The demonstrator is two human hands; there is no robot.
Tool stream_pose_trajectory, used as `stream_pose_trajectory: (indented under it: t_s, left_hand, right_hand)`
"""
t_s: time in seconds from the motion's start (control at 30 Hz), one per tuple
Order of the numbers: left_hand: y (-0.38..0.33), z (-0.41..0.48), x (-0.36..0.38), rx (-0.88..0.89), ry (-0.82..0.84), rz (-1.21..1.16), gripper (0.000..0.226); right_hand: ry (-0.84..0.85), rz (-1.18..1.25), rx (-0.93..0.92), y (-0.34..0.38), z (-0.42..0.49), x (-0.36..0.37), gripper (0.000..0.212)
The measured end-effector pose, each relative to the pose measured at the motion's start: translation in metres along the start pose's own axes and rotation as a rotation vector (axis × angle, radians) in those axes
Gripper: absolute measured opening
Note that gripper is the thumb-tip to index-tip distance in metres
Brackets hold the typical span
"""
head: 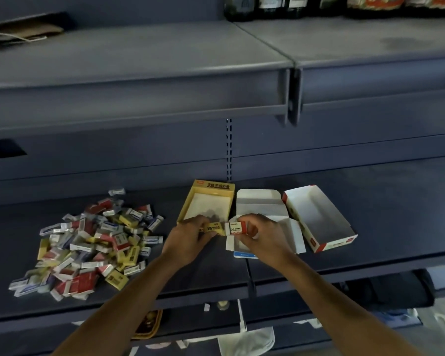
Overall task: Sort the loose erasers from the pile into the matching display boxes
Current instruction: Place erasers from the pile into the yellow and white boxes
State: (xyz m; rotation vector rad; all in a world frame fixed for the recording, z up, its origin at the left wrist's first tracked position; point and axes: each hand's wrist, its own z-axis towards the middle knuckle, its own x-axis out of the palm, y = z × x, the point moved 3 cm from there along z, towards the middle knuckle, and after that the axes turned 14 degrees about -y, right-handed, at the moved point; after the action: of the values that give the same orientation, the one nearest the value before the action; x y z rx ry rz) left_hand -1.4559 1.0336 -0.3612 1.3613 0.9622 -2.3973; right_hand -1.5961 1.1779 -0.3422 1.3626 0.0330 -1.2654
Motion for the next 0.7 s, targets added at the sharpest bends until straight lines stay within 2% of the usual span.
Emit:
stream_pose_trajectory:
  t_s: [0.33,0.43,0.57,0.7]
  left_hand:
    - [-0.002,-0.027,-0.012,0.127,0.072,-0.128,0.036]
    - [0.011,-0.023,-0.019,0.167,-0.046,-0.076,0.036]
    - [0.036,0.0,-0.031,0.03,-0.15,0.038,0.036]
    - [0.049,0.02,-0.034,-0.054,-0.145,0.155,0.029]
  right_hand:
    - [0.017,0.005,-0.045,0.012,0.015,0.034,0.032]
    - [-0.001,0.018,-0.041,0.014,0.02,0.04,0.032]
    - [-0.013,0.025,-0.046,0.018,0.025,0.044,0.034]
    - [-0.003,0.01,-0.06,0.024,0.026,0.049,0.035]
